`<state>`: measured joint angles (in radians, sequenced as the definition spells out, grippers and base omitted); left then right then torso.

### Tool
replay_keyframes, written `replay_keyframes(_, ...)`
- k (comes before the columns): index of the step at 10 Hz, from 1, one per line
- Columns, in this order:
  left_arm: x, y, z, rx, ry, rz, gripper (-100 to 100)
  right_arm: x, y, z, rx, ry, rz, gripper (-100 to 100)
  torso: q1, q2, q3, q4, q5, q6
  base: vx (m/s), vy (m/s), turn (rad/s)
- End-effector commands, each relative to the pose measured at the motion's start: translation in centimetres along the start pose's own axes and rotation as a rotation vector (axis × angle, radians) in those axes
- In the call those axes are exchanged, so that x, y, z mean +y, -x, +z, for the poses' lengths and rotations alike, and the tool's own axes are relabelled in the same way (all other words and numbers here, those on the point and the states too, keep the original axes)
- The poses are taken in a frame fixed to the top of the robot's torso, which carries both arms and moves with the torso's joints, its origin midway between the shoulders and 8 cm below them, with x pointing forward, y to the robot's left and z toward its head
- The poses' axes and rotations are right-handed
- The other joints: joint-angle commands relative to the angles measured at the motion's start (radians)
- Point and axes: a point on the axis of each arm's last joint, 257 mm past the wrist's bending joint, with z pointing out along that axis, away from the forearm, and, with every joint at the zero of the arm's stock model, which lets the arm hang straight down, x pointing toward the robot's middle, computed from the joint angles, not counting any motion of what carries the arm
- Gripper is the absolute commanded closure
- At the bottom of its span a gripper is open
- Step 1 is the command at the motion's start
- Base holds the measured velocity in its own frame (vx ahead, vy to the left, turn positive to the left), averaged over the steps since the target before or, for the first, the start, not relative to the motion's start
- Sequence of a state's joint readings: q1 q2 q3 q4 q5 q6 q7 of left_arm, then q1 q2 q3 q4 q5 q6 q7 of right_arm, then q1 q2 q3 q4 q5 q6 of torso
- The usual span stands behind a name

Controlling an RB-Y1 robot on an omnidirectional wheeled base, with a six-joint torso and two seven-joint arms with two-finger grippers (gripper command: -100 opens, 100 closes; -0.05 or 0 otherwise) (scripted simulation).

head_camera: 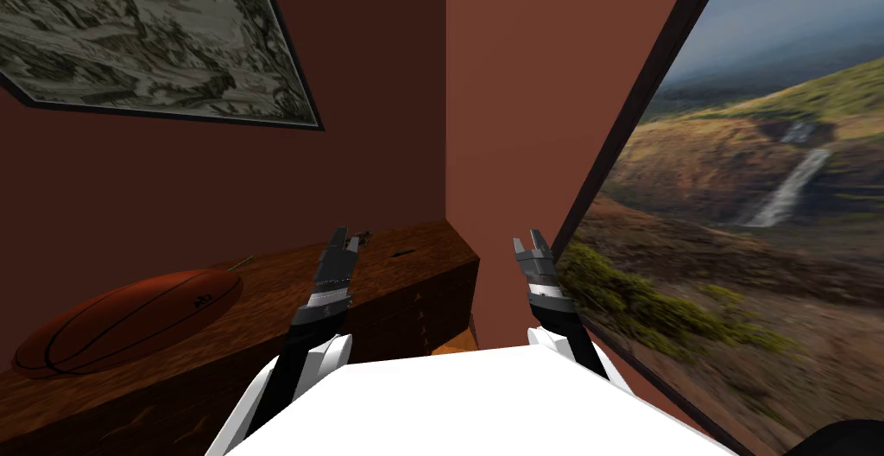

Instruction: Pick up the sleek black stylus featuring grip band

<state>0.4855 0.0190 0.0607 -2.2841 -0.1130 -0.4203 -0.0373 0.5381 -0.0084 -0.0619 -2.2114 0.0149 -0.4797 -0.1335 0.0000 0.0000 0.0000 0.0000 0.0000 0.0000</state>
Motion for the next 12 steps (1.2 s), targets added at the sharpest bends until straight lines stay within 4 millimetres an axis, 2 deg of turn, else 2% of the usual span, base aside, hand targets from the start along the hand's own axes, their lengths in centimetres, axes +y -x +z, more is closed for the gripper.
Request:
replay_keyframes(1,1.2,0.0,0.4,0.017,0.026,0.010,-100,0.0,0.0,0.0,0.000,0.000,0.000,0,0.000,0.000,0.000,0.000,0.000,0.000,-0.034,0.039,-0.072)
replay_keyframes(4,4.1,0.3,1.4,0.040,0.087,0.029,-100,0.0,0.0,0.0,0.000,0.000,0.000,0,0.006,0.004,0.002,0.001,0.001,0.000,-0.077,0.075,-0.079)
replay_keyframes(5,4.2,0.3,1.3,0.040,0.091,0.029,-100,0.0,0.0,0.0,0.000,0.000,0.000,0,0.006,0.005,0.003,0.001,0.001,0.000,-0.068,0.049,-0.043)
replay_keyframes(7,6.6,0.8,2.4,0.048,0.141,0.041,-100,0.0,0.0,0.0,0.000,0.000,0.000,0,0.004,0.004,0.002,0.001,0.001,0.000,-0.062,0.056,-0.099)
replay_keyframes(8,6.9,0.8,2.3,0.047,0.152,0.041,-100,0.0,0.0,0.0,0.000,0.000,0.000,0,0.005,0.004,0.002,0.001,0.001,0.000,-0.054,0.050,-0.046)
replay_keyframes(12,11.6,2.3,4.4,0.037,0.253,0.058,-100,0.0,0.0,0.0,0.000,0.000,0.000,0,0.004,0.004,0.002,0.001,0.001,0.000,-0.071,0.052,-0.092)
